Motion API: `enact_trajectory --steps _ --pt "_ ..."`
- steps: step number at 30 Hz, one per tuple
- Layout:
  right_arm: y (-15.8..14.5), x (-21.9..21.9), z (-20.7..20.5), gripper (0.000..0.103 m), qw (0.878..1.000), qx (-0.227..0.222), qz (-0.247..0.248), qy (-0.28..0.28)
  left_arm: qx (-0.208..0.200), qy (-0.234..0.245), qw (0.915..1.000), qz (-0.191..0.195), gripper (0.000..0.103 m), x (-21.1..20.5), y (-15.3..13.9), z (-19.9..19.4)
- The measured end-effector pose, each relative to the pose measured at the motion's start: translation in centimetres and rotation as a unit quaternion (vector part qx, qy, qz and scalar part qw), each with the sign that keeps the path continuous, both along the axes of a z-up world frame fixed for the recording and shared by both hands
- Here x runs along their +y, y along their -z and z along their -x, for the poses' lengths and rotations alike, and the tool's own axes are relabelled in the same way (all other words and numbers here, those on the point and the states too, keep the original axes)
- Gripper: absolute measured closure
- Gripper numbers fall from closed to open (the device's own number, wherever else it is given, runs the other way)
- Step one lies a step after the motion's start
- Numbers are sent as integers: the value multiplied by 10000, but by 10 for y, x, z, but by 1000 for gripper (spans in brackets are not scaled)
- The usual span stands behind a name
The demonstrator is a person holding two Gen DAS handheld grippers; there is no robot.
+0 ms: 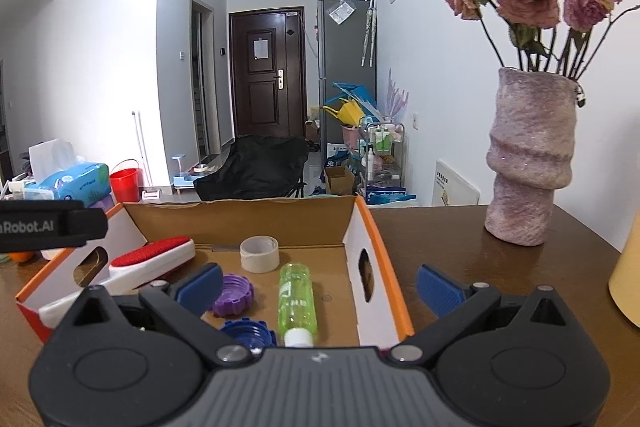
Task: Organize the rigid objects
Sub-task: 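Withdraw both grippers from the box toward the white plastic box and cap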
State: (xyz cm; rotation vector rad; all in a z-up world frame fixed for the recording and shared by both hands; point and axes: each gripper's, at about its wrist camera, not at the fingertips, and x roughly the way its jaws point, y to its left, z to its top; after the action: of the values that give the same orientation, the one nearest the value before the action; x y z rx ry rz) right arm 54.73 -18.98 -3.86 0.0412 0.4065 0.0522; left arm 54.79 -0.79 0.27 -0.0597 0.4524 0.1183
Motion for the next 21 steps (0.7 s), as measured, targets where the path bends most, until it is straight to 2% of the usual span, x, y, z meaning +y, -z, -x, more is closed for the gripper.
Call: enact_trajectory --steps 21 --pt "-7 -20 88 0 9997 -73 213 35 59 -24 10000 70 0 -2 3 77"
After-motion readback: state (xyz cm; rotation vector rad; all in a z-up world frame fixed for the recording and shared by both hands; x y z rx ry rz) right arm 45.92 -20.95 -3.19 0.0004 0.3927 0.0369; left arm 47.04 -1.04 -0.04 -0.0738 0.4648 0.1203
